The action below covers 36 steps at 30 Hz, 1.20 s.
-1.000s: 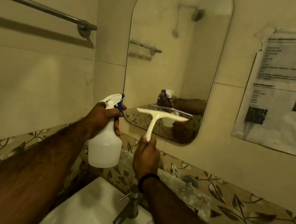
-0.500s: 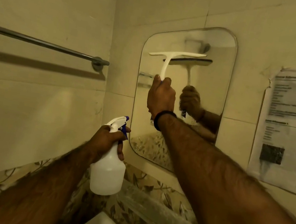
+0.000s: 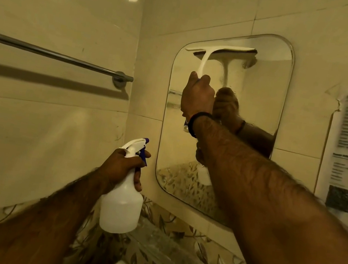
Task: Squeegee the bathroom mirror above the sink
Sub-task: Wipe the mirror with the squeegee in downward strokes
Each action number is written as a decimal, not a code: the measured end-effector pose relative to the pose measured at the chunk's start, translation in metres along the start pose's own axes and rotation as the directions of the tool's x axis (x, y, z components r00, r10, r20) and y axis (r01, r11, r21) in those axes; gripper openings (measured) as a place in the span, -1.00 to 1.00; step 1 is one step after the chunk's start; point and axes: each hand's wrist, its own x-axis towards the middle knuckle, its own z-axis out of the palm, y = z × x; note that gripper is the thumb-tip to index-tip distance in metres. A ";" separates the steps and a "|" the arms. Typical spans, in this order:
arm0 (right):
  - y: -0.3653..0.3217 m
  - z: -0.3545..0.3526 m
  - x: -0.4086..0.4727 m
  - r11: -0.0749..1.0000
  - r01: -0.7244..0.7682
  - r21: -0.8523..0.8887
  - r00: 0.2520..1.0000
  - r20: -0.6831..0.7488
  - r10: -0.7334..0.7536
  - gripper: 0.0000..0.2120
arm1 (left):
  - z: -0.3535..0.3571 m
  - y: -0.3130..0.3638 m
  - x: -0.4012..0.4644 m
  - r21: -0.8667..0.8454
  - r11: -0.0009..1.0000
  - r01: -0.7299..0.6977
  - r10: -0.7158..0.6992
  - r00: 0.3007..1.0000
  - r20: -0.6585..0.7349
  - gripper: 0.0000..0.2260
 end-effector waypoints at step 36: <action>0.120 0.018 -0.199 0.944 -0.320 -0.083 0.933 0.146 0.329 -0.67 | 0.003 -0.018 -0.024 0.035 0.999 0.038 -0.038 0.999 0.006 -0.77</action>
